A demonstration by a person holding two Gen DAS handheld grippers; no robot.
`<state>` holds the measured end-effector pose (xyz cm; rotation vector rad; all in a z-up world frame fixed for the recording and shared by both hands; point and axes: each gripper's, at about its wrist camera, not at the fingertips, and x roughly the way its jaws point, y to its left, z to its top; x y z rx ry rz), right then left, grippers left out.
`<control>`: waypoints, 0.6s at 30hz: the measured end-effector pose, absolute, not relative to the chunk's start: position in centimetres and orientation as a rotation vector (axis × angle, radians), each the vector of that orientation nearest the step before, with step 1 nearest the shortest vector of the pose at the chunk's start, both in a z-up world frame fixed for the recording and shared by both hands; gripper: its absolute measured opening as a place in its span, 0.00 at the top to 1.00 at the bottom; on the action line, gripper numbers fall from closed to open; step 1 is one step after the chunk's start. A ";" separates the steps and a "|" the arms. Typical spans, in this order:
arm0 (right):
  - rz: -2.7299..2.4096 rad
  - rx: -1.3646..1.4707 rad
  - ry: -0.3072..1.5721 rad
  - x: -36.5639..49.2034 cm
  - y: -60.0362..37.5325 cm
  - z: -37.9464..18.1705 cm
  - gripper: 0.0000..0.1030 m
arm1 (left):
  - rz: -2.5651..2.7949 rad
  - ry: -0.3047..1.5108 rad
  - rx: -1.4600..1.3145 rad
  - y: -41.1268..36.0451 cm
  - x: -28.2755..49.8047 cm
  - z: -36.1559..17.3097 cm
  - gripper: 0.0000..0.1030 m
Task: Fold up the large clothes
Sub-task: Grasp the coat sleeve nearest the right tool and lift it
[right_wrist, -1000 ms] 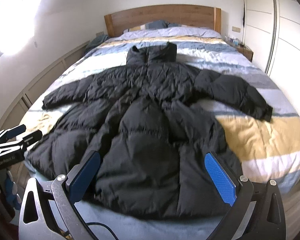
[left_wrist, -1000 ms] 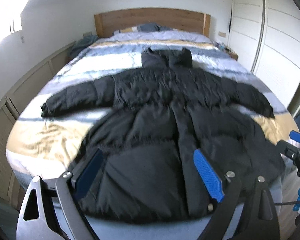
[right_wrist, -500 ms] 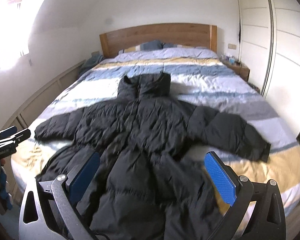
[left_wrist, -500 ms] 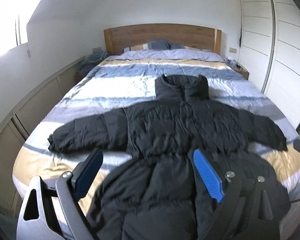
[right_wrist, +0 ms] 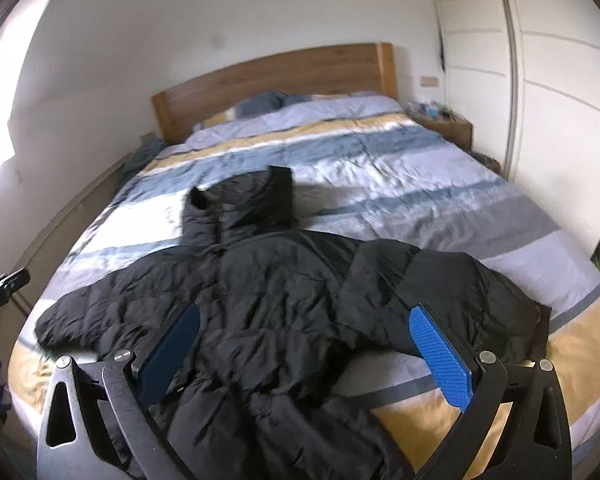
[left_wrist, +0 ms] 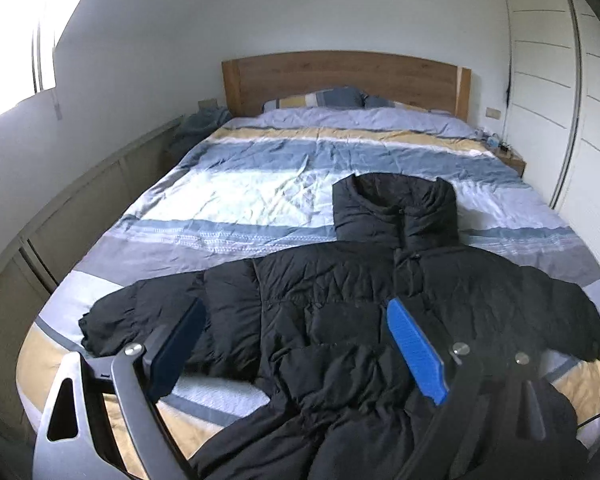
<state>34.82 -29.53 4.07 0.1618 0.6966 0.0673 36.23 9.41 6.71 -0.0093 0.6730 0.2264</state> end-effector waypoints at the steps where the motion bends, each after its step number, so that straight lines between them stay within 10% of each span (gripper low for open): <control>1: 0.056 0.179 0.705 35.7 -30.1 3.3 0.00 | 0.230 0.679 -0.010 9.5 36.9 6.1 0.10; 18: -0.246 0.323 0.876 44.3 -39.1 -9.2 0.00 | 0.319 0.789 -0.068 13.5 45.6 -5.2 0.10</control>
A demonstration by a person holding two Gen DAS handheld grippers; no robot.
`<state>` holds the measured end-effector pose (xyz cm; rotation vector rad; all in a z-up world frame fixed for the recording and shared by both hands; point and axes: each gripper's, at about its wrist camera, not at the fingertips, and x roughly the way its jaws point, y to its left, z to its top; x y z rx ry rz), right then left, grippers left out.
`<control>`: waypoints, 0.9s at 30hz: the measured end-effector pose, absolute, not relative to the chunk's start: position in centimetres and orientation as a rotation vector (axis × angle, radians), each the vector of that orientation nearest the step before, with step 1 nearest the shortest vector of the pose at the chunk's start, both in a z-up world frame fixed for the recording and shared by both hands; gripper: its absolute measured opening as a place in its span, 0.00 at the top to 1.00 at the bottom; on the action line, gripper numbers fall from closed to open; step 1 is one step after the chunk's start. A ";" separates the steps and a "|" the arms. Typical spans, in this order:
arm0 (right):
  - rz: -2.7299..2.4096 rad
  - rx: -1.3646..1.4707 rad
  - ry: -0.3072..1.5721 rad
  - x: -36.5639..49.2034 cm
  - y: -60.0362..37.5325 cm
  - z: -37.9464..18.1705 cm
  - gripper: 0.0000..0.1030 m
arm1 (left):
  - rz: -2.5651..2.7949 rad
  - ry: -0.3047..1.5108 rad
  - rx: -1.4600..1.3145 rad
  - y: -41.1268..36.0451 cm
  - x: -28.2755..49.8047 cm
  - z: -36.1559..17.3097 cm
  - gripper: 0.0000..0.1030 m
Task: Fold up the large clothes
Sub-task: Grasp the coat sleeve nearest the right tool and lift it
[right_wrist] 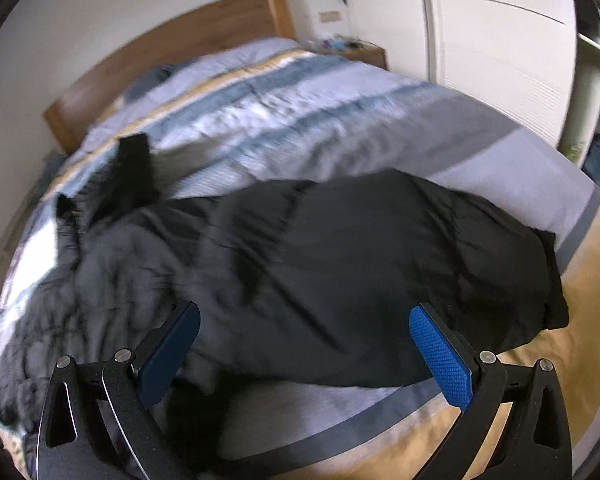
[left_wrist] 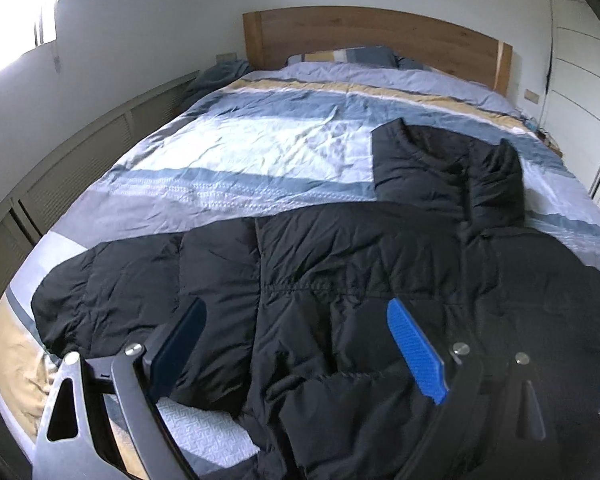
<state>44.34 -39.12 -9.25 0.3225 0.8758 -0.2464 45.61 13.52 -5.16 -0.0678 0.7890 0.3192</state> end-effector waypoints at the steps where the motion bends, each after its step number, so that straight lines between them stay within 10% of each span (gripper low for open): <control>1: -0.258 0.334 0.880 44.6 -39.6 -9.8 0.00 | 0.324 0.793 -0.071 13.7 45.8 -5.6 0.10; 27: -0.413 0.596 0.963 40.2 -46.9 -16.1 0.00 | 0.392 0.853 -0.145 17.3 46.7 -9.9 0.10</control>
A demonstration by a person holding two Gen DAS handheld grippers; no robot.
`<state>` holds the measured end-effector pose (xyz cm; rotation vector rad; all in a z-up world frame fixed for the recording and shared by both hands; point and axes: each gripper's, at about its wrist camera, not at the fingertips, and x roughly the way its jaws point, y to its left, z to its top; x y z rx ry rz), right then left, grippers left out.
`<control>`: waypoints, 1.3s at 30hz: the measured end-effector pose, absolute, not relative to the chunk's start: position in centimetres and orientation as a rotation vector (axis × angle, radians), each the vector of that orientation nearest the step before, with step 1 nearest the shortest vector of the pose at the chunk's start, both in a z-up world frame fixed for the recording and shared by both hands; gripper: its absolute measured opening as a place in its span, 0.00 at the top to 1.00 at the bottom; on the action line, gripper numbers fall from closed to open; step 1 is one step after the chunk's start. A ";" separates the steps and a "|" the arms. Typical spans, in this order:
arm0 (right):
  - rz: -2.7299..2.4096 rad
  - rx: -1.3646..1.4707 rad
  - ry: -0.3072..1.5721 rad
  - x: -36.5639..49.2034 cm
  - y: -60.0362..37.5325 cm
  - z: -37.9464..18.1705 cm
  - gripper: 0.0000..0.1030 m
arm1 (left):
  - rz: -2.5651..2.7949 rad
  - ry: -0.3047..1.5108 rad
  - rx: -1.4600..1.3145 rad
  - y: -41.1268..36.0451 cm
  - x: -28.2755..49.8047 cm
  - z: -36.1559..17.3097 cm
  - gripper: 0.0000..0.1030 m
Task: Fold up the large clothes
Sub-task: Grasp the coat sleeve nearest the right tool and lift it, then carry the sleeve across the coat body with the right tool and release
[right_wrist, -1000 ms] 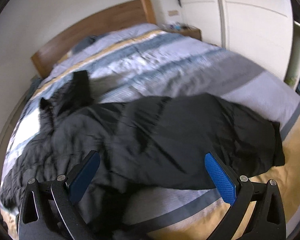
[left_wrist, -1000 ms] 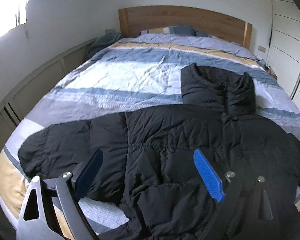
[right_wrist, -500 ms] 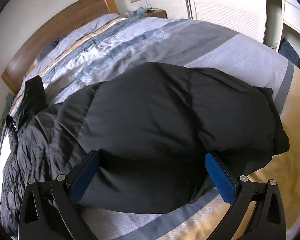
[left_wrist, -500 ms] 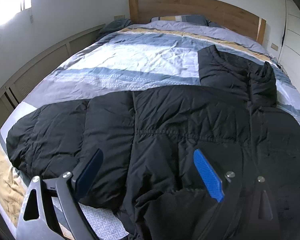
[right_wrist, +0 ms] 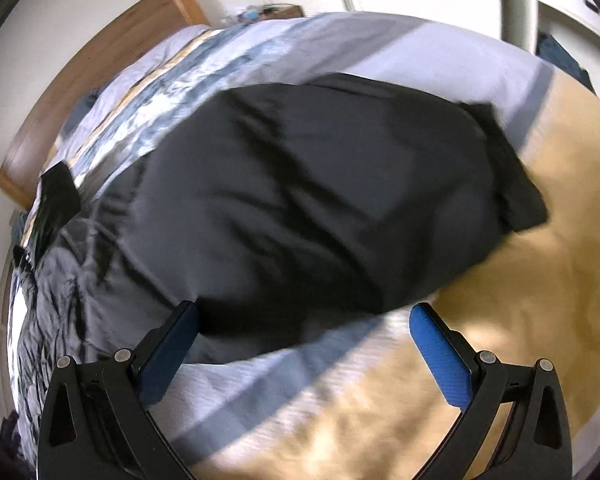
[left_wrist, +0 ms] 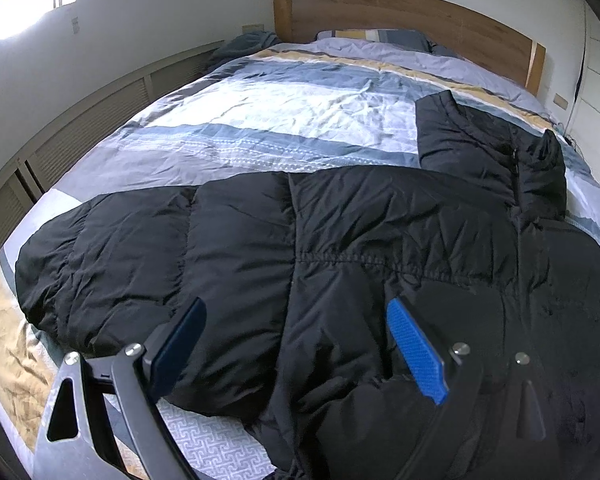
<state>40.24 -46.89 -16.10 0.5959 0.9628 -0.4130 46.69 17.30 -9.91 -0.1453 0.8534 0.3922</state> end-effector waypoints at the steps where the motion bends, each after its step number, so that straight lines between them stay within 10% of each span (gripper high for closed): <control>1: -0.423 0.633 0.956 39.9 -47.6 -16.5 0.00 | 0.393 0.853 -0.146 17.4 46.6 -9.8 0.10; 27: -0.466 0.993 0.751 38.7 -54.4 -18.3 0.01 | 0.446 0.863 -0.140 18.7 43.8 -8.9 0.10; 39: -0.278 1.127 0.548 40.2 -57.2 -17.4 0.84 | 0.443 0.822 -0.119 18.4 41.7 -5.2 0.10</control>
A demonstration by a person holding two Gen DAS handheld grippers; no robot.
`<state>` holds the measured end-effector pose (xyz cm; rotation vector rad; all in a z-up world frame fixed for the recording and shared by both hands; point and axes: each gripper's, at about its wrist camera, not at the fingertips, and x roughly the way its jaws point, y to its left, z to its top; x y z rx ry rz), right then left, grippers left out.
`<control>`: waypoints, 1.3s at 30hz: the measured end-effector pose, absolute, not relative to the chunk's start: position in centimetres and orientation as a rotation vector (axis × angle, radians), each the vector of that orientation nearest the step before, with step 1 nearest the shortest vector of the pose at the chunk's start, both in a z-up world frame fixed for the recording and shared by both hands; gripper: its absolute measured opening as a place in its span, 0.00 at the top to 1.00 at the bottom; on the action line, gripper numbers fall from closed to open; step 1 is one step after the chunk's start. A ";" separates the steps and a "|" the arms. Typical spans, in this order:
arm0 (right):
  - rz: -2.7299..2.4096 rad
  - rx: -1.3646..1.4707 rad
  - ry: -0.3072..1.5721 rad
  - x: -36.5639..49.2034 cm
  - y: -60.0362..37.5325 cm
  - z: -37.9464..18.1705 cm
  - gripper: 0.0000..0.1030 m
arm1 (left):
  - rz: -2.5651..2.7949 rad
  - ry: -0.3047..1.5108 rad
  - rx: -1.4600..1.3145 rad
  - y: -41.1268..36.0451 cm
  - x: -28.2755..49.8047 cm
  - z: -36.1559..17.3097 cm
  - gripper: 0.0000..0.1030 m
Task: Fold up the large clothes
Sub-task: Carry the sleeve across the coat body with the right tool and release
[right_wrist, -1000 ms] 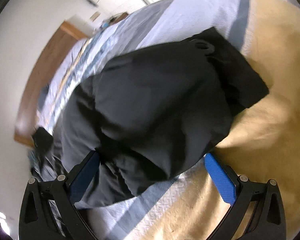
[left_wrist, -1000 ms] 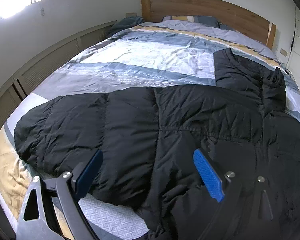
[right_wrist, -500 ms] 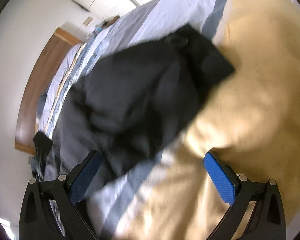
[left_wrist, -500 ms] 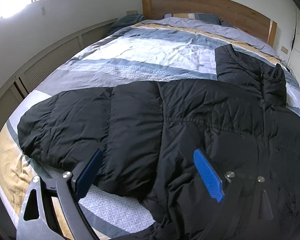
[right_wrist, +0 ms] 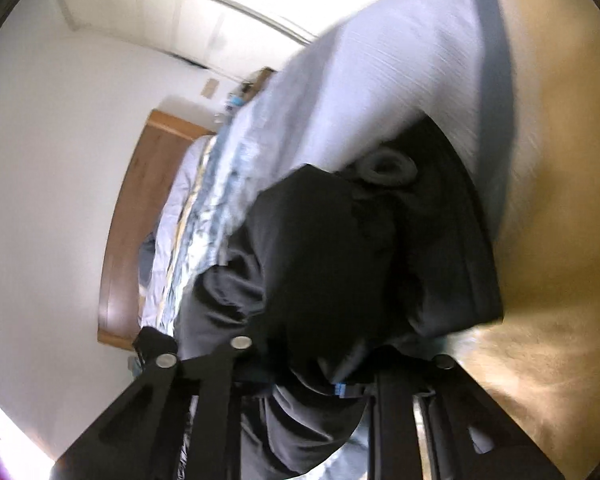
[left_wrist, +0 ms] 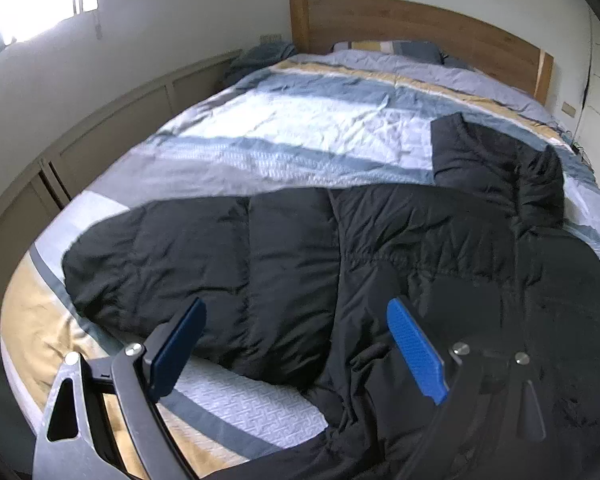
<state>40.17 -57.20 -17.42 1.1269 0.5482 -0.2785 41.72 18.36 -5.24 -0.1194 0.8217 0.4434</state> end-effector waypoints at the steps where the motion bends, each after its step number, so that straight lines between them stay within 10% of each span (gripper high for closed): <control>1: -0.259 1.105 0.535 40.4 -56.9 -16.4 0.86 | 0.443 0.812 -0.113 18.3 41.3 -4.6 0.10; 21: 0.187 0.489 0.493 42.3 -36.4 3.7 0.87 | 0.354 0.694 -0.141 17.7 31.9 4.3 0.10; 39: 0.351 0.171 0.808 40.9 -20.1 -3.9 0.86 | 0.380 0.657 -0.149 19.9 23.4 7.6 0.10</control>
